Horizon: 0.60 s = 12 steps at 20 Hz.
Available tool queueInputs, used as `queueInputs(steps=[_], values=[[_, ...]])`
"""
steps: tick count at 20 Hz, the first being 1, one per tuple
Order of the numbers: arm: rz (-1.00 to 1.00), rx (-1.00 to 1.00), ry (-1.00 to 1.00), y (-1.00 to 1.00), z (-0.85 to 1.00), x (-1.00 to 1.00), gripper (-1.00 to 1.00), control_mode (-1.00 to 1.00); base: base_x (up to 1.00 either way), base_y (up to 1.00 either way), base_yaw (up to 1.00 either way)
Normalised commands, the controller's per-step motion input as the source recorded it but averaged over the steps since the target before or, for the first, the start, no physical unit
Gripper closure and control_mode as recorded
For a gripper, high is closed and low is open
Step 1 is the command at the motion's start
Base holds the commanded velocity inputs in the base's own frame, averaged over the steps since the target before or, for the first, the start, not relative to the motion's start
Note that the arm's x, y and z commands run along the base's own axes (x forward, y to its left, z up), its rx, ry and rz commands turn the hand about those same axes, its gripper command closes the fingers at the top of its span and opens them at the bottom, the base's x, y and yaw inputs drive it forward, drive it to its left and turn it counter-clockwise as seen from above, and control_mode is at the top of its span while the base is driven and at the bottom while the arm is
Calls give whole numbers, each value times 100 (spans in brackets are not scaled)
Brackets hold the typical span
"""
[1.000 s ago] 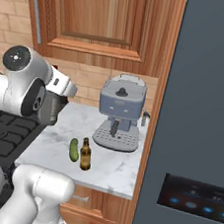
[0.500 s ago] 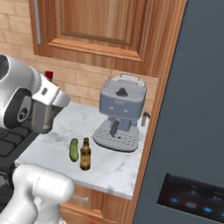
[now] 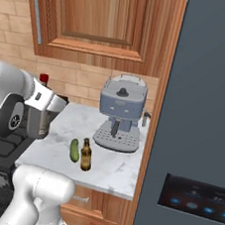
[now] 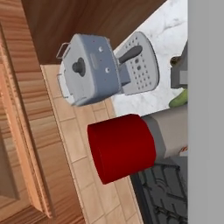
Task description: Place the beer and liquor on the top shelf of the fridge to keep them out of children's reach, and place the cucumber on lower shelves for easy access.
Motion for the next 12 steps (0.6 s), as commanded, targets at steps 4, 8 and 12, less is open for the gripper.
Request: queueInputs(steps=[4,8,12], values=[[0,0,0,0,0,0,100,100,-50,-11,0],[0,0,0,0,0,0,100,100,-63,-21,0],[0,0,0,0,0,0,100,100,-50,-51,0]])
